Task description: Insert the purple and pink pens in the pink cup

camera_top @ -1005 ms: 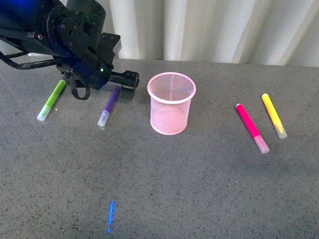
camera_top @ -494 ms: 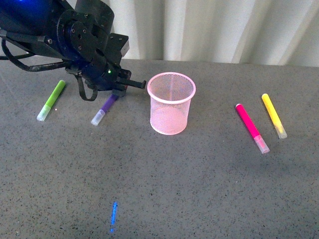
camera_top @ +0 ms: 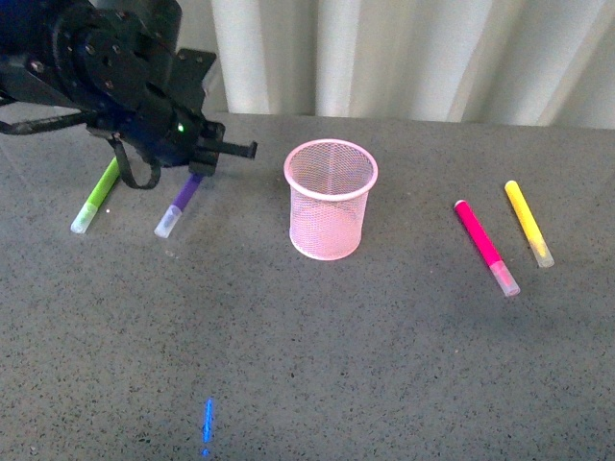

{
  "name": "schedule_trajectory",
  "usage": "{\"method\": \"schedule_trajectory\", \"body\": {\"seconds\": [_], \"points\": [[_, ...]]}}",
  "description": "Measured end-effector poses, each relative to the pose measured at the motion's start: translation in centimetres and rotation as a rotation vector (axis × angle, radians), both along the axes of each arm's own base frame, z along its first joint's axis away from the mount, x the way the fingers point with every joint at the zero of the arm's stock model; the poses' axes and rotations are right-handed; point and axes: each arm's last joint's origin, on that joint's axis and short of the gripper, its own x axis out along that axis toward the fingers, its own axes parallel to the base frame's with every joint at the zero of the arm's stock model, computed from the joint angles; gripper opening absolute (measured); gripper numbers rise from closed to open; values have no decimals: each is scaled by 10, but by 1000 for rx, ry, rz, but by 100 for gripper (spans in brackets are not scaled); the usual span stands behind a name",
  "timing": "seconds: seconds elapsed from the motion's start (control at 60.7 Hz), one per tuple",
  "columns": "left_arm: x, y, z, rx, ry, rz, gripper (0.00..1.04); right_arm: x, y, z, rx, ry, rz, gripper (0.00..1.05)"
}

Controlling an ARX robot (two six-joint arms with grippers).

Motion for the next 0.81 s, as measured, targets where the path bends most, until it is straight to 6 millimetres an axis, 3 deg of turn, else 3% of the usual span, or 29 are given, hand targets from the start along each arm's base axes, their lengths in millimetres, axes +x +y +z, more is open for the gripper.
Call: {"method": "schedule_trajectory", "body": {"seconds": [0.082,0.296,0.412,0.511,0.807], "points": [[-1,7,25,-40,-81,24,14,0,0,0,0,0,0,98],[-17,28,119,-182,-414,100,14,0,0,0,0,0,0,98],[-35,30,146,-271,-531,130,13,0,0,0,0,0,0,98],[-52,24,151,-343,-582,143,13,0,0,0,0,0,0,98],[-83,-19,127,-531,-619,134,13,0,0,0,0,0,0,98]]}}
